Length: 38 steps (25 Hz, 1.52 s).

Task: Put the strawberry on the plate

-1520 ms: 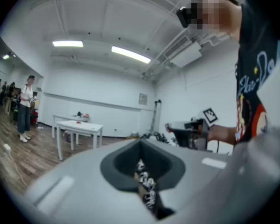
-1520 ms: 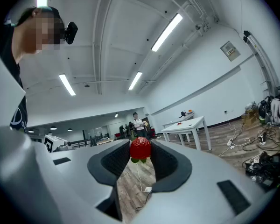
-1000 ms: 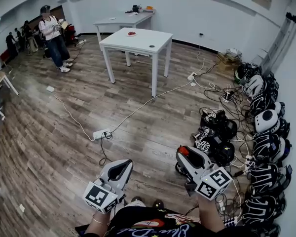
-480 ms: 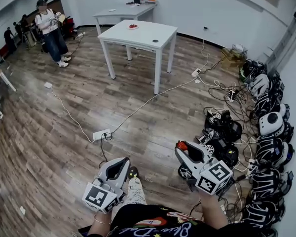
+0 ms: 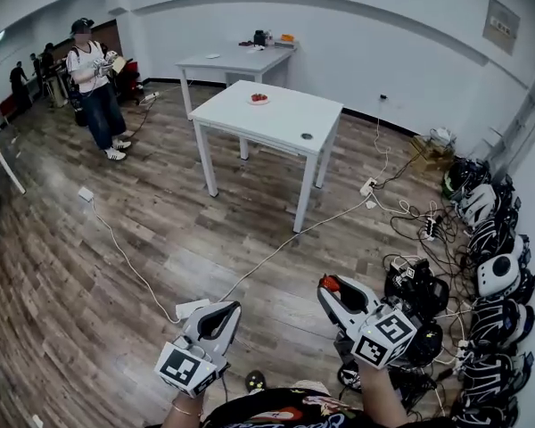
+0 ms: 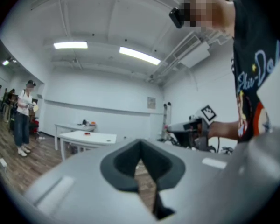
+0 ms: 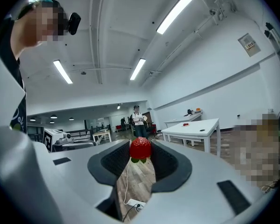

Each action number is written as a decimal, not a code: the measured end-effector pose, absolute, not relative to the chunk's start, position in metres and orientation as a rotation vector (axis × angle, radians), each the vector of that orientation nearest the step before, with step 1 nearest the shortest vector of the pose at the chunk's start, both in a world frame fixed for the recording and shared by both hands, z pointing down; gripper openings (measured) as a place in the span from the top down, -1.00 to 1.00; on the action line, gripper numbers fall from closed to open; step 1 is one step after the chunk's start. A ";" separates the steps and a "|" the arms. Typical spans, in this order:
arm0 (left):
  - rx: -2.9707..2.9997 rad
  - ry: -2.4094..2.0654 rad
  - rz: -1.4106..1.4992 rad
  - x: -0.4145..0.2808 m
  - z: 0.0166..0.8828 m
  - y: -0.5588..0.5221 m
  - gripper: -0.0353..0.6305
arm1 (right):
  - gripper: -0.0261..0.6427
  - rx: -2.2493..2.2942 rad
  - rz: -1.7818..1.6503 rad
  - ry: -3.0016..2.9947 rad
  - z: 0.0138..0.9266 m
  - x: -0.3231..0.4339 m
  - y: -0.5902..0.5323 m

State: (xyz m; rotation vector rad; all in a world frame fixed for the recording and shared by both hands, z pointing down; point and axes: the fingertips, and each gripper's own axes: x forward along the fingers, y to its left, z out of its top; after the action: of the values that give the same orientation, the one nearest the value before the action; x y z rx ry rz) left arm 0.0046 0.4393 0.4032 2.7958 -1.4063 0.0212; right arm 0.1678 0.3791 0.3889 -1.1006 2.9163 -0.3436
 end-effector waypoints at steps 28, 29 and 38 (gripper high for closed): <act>2.759 -1.504 0.074 -0.055 0.400 -0.138 0.93 | 0.48 -0.890 -0.360 3.011 0.403 0.073 -0.215; 2.770 -1.504 0.062 -0.058 0.397 -0.156 0.93 | 0.48 -0.891 -0.359 3.018 0.403 0.068 -0.232; 2.839 -1.429 0.000 -0.120 0.404 -0.359 0.93 | 0.48 -0.980 -0.277 3.107 0.412 0.000 -0.422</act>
State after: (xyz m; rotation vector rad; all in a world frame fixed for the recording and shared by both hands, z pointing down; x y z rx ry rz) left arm -0.1196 -0.3587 0.4044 2.8390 -1.4294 0.0004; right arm 0.0001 -0.4220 0.4122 -0.9798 3.1065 -0.2773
